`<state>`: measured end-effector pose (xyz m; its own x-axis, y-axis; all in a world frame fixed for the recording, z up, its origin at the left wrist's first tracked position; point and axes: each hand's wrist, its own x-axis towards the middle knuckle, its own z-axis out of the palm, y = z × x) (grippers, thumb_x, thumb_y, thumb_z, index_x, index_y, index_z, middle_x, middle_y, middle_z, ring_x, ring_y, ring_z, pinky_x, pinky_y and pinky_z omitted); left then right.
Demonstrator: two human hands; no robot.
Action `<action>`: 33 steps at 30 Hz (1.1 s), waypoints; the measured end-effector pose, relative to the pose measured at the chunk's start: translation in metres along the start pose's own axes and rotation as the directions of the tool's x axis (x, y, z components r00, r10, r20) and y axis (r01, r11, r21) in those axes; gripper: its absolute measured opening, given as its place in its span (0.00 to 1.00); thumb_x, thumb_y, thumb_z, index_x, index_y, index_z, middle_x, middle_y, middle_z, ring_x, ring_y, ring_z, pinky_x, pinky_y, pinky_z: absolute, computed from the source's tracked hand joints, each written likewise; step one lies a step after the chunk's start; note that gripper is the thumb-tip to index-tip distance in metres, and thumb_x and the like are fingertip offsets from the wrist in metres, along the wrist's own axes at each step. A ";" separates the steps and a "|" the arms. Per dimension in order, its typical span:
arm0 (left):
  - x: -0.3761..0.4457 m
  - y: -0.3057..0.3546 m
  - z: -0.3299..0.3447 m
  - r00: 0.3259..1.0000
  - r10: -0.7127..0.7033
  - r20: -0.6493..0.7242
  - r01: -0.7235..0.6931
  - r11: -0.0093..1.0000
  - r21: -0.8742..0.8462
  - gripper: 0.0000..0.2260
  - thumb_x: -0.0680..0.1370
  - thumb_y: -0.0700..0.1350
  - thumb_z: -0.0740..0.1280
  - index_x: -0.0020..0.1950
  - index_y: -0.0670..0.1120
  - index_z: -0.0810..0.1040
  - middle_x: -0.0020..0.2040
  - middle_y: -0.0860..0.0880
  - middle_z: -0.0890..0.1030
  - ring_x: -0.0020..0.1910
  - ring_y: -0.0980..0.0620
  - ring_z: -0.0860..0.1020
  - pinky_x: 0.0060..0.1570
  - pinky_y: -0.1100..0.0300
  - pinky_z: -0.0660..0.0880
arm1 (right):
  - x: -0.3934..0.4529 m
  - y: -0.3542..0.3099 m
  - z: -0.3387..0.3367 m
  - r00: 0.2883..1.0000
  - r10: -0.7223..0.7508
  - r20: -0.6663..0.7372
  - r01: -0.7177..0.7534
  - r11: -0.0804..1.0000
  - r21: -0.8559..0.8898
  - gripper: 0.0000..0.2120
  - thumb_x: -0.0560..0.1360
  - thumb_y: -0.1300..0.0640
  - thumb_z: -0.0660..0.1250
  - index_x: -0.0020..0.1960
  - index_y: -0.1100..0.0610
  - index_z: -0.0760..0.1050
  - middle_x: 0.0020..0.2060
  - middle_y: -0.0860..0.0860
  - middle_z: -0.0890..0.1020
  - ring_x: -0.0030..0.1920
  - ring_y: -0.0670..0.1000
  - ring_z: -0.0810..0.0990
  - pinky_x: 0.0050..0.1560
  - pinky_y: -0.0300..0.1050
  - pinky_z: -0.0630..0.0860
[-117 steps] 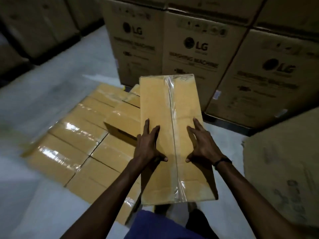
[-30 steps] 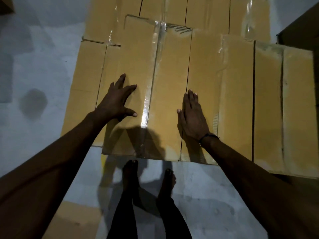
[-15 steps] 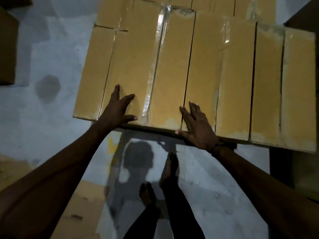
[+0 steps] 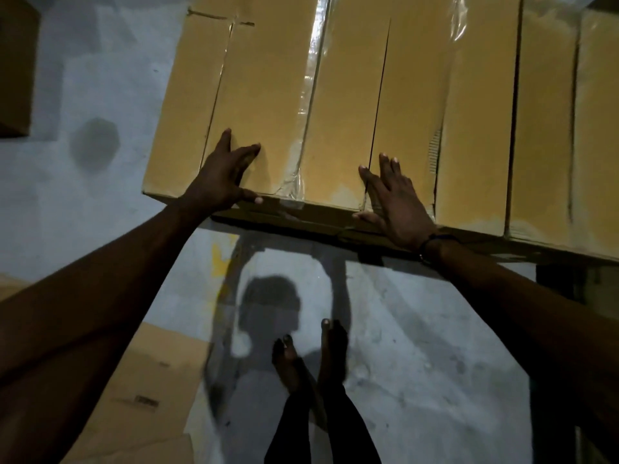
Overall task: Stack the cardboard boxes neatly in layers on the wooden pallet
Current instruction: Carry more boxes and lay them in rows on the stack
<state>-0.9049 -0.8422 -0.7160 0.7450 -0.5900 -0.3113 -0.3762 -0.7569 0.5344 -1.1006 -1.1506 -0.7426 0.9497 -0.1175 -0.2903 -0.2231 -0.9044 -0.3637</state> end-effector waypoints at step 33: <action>0.011 0.019 -0.008 0.991 -0.082 0.102 0.073 0.993 0.091 0.51 0.63 0.46 0.85 0.82 0.46 0.63 0.81 0.31 0.49 0.81 0.36 0.51 0.74 0.51 0.63 | 0.004 -0.004 -0.016 0.990 0.002 0.144 -0.004 1.000 0.015 0.44 0.80 0.42 0.68 0.84 0.49 0.43 0.82 0.57 0.35 0.81 0.62 0.35 0.79 0.63 0.45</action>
<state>-0.8995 -0.8609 -0.7031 0.7134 -0.5511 -0.4329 -0.3692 -0.8205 0.4363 -1.0922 -1.1544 -0.7281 0.9078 -0.0590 -0.4152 -0.2303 -0.8976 -0.3759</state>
